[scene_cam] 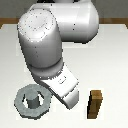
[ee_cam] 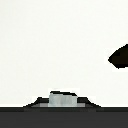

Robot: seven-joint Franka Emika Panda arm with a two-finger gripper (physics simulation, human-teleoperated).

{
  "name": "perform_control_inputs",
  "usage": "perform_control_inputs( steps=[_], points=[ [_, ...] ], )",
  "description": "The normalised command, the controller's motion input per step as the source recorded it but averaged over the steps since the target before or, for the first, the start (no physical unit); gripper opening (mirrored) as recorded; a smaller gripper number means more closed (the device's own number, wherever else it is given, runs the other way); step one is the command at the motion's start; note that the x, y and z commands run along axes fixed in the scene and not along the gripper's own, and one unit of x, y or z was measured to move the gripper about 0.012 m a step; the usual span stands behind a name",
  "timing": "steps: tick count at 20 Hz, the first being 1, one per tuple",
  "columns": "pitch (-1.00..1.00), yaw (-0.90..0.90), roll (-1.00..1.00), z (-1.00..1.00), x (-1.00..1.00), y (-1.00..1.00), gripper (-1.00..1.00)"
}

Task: Put the loop with the handle onto the peg.

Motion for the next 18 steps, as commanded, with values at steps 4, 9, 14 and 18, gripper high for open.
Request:
perform_control_inputs(
  steps=[4,9,14,18],
  points=[
    [0.00,0.00,0.00,0.00,0.00,0.00,1.00],
    [0.00,0.00,0.00,0.00,0.00,0.00,1.00],
    [0.00,0.00,0.00,0.00,0.00,0.00,1.00],
    [0.00,0.00,0.00,0.00,0.00,0.00,1.00]
  ],
)
